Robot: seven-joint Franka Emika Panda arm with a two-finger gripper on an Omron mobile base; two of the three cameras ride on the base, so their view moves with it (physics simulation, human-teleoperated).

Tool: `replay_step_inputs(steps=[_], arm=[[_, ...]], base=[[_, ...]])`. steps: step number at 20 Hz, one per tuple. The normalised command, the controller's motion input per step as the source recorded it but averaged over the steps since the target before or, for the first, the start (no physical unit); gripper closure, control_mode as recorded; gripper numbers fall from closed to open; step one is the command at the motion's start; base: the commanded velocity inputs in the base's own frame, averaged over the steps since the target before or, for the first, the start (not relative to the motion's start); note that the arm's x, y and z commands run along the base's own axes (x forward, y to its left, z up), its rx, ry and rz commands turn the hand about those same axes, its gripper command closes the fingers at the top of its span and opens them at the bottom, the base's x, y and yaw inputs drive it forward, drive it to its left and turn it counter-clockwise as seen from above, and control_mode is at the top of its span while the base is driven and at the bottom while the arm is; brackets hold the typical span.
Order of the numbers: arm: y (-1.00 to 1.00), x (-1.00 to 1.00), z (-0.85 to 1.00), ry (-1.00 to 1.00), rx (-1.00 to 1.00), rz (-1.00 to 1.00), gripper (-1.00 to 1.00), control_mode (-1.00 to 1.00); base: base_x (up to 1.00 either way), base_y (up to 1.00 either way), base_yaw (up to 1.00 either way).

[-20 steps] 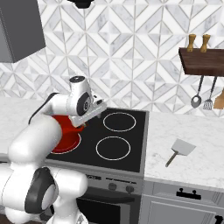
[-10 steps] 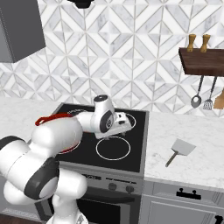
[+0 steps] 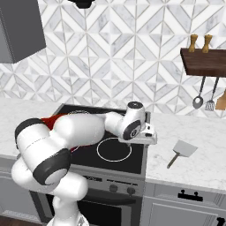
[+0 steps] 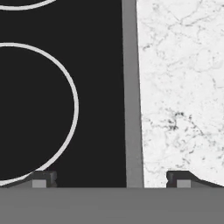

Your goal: Put the potato and tomato in the pot. Retrieve the spatula and lightly stir the vegetables in the pot.

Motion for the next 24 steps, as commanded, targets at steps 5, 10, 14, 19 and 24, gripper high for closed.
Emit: replay_step_inputs(steps=[5,10,14,19,24], arm=[[-0.46,-0.03,-0.01,0.00,0.07,-0.07,-1.00,-1.00],[-0.04,0.00,0.00,0.00,0.00,0.00,-1.00,-1.00],[-0.38,0.00,-0.01,0.00,0.00,-0.01,-1.00,-1.00],[-0.66,0.00,-0.08,0.00,0.00,-0.09,-1.00,-1.00],[-0.61,0.00,-0.13,0.00,0.00,-0.11,-1.00,-1.00]], base=[[0.00,0.00,0.00],[0.00,0.00,0.00],[0.00,0.00,0.00],[0.00,0.00,0.00],[0.00,0.00,0.00]])
